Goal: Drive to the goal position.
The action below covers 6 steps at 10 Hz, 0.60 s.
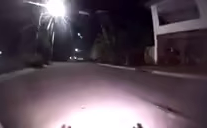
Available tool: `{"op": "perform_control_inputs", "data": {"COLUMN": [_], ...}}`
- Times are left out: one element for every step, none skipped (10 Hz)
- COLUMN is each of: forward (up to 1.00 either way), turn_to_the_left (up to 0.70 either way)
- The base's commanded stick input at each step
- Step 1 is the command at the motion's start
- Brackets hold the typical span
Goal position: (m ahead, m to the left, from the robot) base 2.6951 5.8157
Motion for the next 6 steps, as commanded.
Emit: {"op": "perform_control_inputs", "data": {"forward": [0.6,0.6,0.6,0.6,0.6,0.6], "turn_to_the_left": [0.0,0.0,0.0,0.0,0.0,0.0]}}
